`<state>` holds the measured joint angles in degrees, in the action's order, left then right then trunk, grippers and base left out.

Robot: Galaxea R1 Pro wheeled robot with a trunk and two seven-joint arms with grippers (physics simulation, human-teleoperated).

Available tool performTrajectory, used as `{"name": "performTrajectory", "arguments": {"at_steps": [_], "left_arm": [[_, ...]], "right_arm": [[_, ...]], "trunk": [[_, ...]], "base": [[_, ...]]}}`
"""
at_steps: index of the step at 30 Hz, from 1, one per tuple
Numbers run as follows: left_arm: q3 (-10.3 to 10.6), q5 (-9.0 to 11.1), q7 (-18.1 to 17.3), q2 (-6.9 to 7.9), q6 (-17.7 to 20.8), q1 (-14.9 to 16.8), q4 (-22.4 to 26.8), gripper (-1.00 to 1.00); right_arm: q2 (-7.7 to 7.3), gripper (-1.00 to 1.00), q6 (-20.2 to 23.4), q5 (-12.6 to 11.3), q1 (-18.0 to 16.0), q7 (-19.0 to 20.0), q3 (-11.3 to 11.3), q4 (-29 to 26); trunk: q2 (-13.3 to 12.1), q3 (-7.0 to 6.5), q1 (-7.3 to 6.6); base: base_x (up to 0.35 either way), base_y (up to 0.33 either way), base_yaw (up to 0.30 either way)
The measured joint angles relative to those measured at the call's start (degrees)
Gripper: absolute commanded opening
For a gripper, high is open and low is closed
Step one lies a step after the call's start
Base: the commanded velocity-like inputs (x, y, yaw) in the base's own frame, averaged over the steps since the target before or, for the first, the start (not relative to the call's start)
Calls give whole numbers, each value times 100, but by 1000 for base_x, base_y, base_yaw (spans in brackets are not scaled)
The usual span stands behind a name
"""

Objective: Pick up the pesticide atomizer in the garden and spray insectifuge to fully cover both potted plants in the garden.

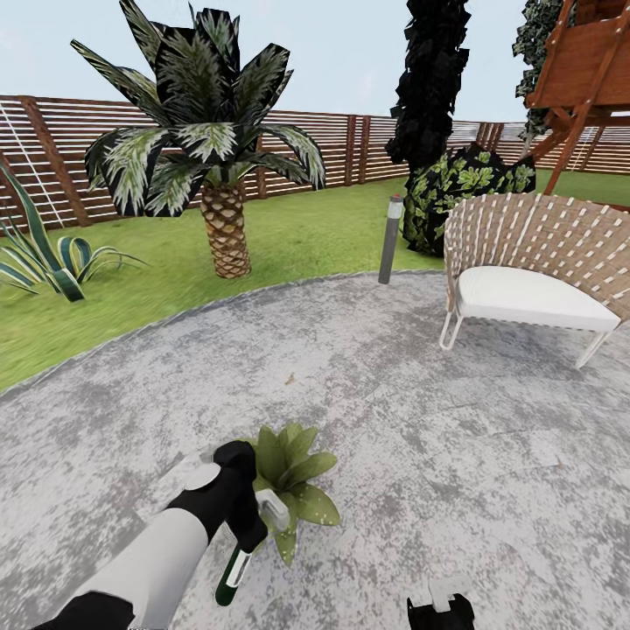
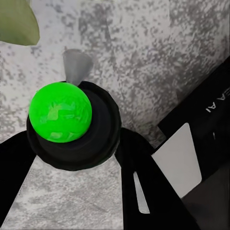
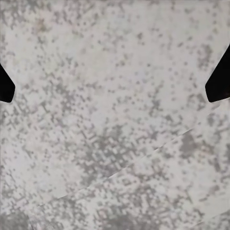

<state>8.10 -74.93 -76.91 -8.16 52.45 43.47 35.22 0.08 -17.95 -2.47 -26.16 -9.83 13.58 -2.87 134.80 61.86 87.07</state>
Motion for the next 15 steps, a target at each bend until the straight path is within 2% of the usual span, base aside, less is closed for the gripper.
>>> {"name": "performTrajectory", "arguments": {"at_steps": [7,11,15], "left_arm": [[15,-61,4,-41,48,66,1,-100],[37,-334,7,0,53,43,-11,-100],[36,-419,8,13,54,15,-15,-100]], "right_arm": [[0,100,3,0,0,0,0,0],[3,100,-1,-2,0,1,0,0],[7,100,-1,-7,1,-1,1,-2]], "trunk": [[0,0,0],[0,0,0],[0,0,0]], "base": [[0,0,0],[0,0,-1],[0,0,-185]]}}
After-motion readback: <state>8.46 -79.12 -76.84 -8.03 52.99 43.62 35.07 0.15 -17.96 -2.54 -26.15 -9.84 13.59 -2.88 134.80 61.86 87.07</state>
